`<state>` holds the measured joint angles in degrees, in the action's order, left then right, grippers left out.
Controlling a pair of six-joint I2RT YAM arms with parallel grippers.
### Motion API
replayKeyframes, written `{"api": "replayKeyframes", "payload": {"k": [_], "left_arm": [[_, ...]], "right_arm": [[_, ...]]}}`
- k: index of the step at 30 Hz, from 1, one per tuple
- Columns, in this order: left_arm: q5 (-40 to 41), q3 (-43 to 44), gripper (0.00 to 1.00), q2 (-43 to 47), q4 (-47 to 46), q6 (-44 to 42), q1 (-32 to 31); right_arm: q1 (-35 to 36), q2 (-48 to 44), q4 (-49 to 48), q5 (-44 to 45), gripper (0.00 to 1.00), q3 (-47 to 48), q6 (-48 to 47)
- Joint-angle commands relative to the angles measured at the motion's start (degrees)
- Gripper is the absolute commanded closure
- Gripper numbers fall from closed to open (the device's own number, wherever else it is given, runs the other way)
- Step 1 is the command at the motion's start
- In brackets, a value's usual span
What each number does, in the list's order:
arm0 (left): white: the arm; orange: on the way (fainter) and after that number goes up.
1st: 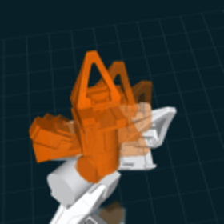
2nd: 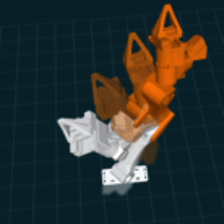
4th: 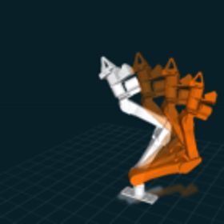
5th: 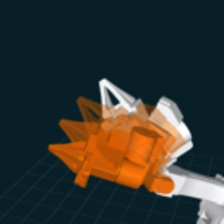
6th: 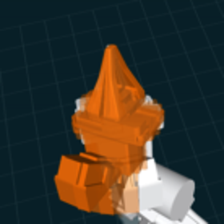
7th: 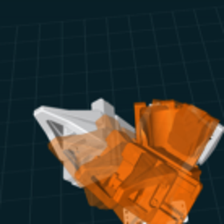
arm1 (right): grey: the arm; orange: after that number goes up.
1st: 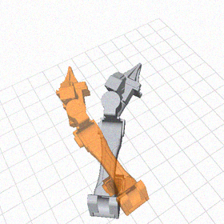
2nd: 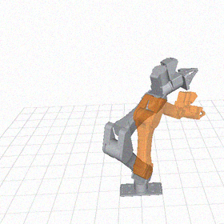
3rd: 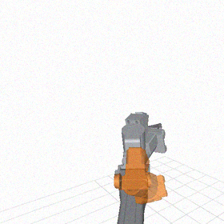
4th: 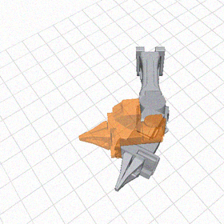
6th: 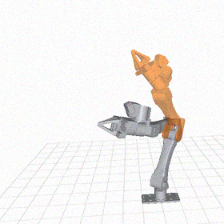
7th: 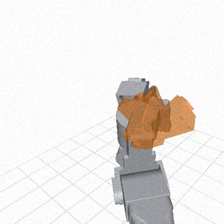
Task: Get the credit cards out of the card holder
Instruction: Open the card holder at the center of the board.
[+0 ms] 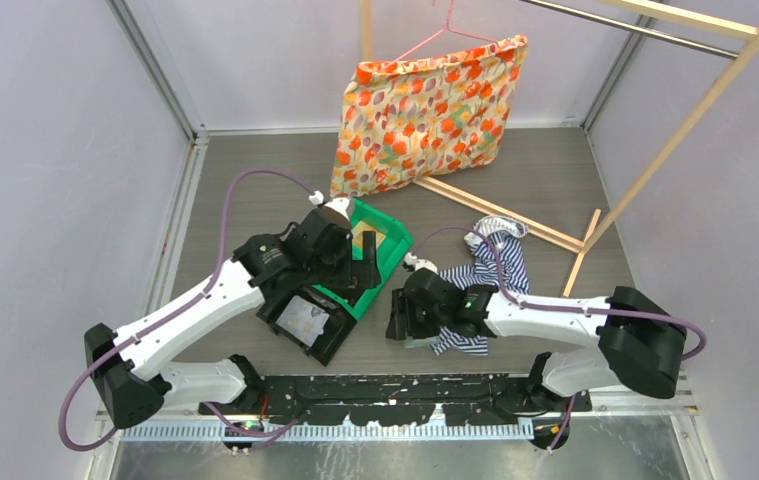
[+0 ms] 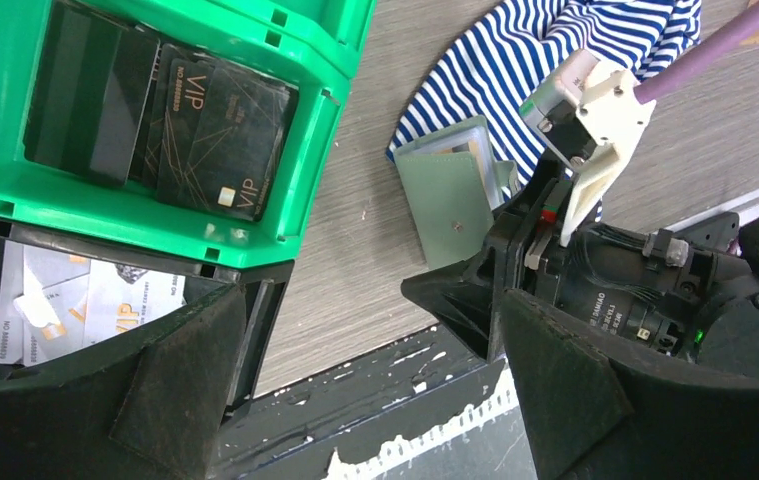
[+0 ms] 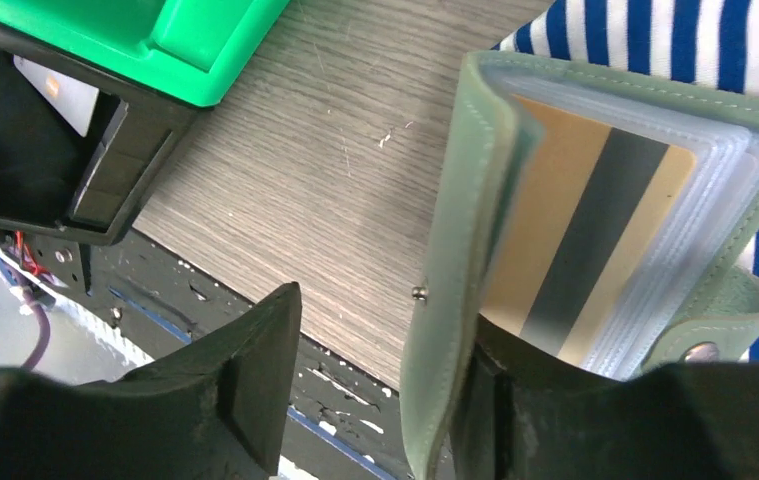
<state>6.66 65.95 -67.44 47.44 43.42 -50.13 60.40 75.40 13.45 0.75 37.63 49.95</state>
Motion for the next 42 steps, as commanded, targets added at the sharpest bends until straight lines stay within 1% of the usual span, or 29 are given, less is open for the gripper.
{"api": "replayKeyframes", "payload": {"k": [1, 3, 6, 9, 11, 14, 17, 20, 24, 25, 29, 32, 35, 37, 39, 40, 41, 42], "left_arm": [[-2.5, -0.5, 0.00, 1.9, -1.3, 0.9, 0.0], [-4.0, -1.5, 0.00, 2.3, -2.2, 1.4, 0.0], [-6.3, -3.0, 0.00, 2.8, -4.2, 2.3, -0.6], [-8.7, -5.1, 0.01, 2.9, -6.7, 3.9, -1.6], [-9.5, -6.7, 0.01, 2.9, -7.8, 5.1, -1.9], [-9.6, -8.0, 0.01, 3.5, -8.6, 6.2, -2.0], [-9.6, -8.2, 0.01, 4.3, -9.6, 6.5, -2.5], [-9.2, -8.6, 0.05, 3.8, -12.0, 7.3, -4.2], [-7.2, -6.7, 0.07, -1.6, -13.7, 8.8, -8.6], [-4.7, -5.4, 0.07, -3.6, -13.1, 9.1, -10.0], [2.9, 0.9, 0.08, -11.1, -11.6, 10.1, -15.0], [5.7, 4.4, 0.08, -16.9, -10.8, 9.9, -16.4], [7.2, 6.8, 0.12, -21.4, -9.6, 10.0, -16.9], [8.1, 7.3, 0.18, -23.7, -9.0, 10.2, -16.9], [8.7, 7.8, 0.30, -25.4, -8.2, 10.2, -16.9], [8.9, 7.7, 0.34, -26.0, -8.1, 10.2, -16.9], [9.0, 7.6, 0.40, -26.4, -7.9, 10.2, -16.9], [9.2, 7.5, 0.49, -26.5, -7.6, 10.1, -16.9]], "right_arm": [[0.1, -1.8, -3.2, -4.0, 0.42, 3.0, -3.3], [0.1, -5.4, -2.0, -3.8, 0.41, 3.1, -4.2], [0.1, -13.2, 0.1, -1.1, 0.41, 2.2, -4.4], [-0.2, -19.8, 0.1, 2.1, 0.35, 0.3, -4.8], [-0.7, -20.7, 0.3, 2.2, 0.34, -0.3, -5.0], [-1.7, -19.7, 1.0, 2.1, 0.33, -0.8, -3.6], [-2.4, -21.9, 0.2, 5.7, 0.33, -3.2, 0.1], [-3.6, -26.6, 1.7, 9.7, 0.34, -5.1, 1.8], [-7.4, -34.4, 11.1, 16.7, 0.40, -5.6, 4.4], [-8.9, -36.8, 13.6, 17.6, 0.41, -5.7, 4.7], [-15.7, -43.9, 22.9, 19.0, 0.41, -5.3, 5.2], [-19.7, -44.9, 28.2, 17.5, 0.41, -4.1, 4.6], [-21.6, -43.8, 30.9, 15.9, 0.41, -3.2, 5.0], [-22.2, -42.8, 31.4, 14.7, 0.42, -2.7, 5.2], [-22.6, -41.3, 31.2, 13.5, 0.42, -2.3, 5.3], [-22.9, -40.5, 30.9, 12.8, 0.42, -2.0, 5.3], [-23.2, -39.4, 30.4, 12.0, 0.43, -1.7, 5.1], [-23.4, -38.3, 29.6, 11.3, 0.43, -1.4, 5.0]]}}
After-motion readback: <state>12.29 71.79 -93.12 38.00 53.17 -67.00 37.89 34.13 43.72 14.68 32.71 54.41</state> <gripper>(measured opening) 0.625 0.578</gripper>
